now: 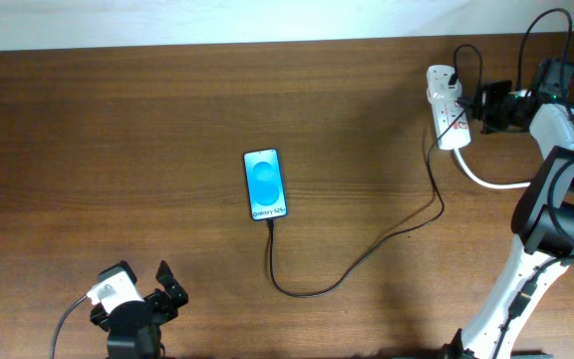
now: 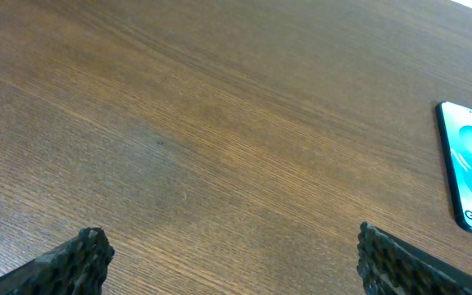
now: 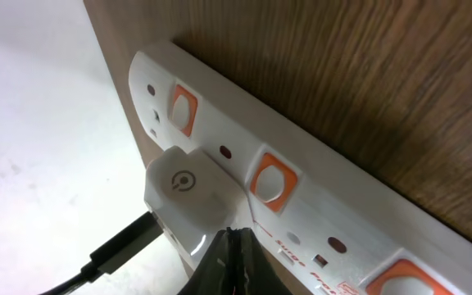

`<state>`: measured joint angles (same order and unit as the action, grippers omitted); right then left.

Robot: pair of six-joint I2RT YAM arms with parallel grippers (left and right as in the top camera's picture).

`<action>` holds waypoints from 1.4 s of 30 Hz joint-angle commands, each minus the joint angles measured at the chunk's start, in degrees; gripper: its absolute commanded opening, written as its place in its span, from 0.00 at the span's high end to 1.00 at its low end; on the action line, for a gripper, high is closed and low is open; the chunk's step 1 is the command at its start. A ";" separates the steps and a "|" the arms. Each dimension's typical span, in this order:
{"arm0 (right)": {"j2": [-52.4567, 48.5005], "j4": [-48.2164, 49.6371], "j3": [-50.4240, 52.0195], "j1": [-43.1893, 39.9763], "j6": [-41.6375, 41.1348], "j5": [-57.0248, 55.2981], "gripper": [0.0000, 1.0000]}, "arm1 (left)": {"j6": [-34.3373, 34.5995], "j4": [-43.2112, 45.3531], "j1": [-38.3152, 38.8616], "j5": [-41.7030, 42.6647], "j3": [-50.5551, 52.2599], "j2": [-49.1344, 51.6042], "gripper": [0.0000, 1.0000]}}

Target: Plug charger to phone and switch on socket

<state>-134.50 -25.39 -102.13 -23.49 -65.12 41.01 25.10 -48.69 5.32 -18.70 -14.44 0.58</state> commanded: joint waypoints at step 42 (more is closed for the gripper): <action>-6.03 2.03 -1.25 4.70 -2.86 -2.49 0.96 | 0.11 -0.09 -0.13 -0.61 0.07 -0.17 0.01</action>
<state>-137.58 -22.37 -104.05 -21.65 -68.40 32.84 25.10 -48.69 5.32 -18.70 -14.44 0.58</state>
